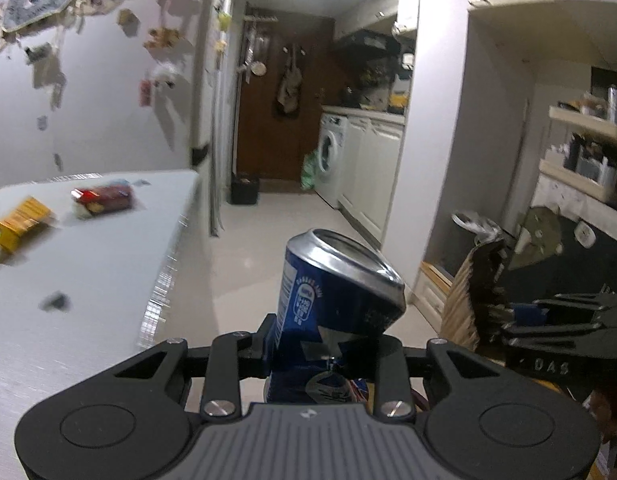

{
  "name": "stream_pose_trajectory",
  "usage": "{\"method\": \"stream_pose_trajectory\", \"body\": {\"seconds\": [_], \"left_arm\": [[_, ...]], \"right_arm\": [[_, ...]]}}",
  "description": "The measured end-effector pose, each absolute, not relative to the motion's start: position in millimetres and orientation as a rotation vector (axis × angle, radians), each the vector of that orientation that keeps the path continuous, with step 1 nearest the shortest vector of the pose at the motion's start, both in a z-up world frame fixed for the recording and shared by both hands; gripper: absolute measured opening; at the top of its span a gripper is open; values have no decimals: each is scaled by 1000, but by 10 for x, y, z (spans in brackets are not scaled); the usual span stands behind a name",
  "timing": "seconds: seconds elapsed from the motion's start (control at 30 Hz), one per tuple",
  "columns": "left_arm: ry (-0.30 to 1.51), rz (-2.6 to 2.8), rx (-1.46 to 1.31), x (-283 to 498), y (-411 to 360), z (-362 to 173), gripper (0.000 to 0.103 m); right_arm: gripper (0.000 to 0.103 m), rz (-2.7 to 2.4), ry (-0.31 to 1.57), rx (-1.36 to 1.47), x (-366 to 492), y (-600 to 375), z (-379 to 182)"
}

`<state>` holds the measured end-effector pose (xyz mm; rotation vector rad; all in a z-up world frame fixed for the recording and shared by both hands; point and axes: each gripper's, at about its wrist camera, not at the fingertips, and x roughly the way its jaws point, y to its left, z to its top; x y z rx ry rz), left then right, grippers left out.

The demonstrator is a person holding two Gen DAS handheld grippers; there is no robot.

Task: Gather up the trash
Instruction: 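Carry the blue can and cardboard scrap over the trash bin with both tools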

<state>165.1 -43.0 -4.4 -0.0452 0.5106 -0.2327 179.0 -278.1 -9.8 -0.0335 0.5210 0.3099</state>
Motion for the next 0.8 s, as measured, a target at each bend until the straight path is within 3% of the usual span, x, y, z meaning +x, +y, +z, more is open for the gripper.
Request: {"method": "stream_pose_trajectory", "body": {"seconds": [0.37,0.8], "left_arm": [[703,-288,-40,2132,-926,-909,32],[916,-281,-27,2677,-948,-1814,32]], "right_arm": [[42,311,731,-148,2078,-3082,-937],[43,443,1019,-482,2714,-2663,-1781]]}}
